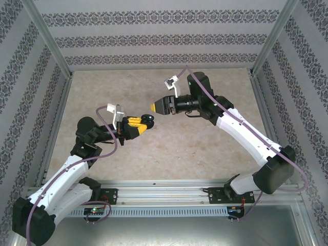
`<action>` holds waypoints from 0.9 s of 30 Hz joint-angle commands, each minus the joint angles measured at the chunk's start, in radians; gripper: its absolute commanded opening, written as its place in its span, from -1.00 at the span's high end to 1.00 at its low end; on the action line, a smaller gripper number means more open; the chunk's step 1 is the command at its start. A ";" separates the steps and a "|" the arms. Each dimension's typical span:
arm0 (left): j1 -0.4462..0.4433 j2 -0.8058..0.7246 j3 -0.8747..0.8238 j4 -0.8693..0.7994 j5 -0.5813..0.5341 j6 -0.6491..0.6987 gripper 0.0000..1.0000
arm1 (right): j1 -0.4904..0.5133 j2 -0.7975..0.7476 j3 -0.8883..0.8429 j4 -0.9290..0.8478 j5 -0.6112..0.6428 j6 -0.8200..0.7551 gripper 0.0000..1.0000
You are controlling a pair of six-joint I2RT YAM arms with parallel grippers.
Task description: Insert wireless bluetooth earbuds into charging case
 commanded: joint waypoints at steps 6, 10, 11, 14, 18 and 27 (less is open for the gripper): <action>0.022 -0.164 0.017 -0.472 -0.241 0.329 1.00 | 0.001 0.065 0.040 -0.219 0.318 0.090 -0.17; 0.023 -0.261 -0.005 -0.615 -0.370 0.407 1.00 | 0.073 0.182 0.057 -0.256 0.421 0.075 -0.13; 0.024 -0.292 -0.009 -0.648 -0.407 0.416 1.00 | 0.101 0.238 0.090 -0.280 0.446 0.052 -0.11; 0.024 -0.369 -0.021 -0.709 -0.485 0.415 1.00 | 0.144 0.400 0.218 -0.349 0.443 -0.018 -0.06; 0.025 -0.452 -0.026 -0.803 -0.555 0.408 1.00 | 0.207 0.662 0.489 -0.517 0.496 -0.119 -0.02; 0.025 -0.588 -0.050 -0.938 -0.594 0.376 1.00 | 0.270 1.060 0.971 -0.705 0.517 -0.218 -0.02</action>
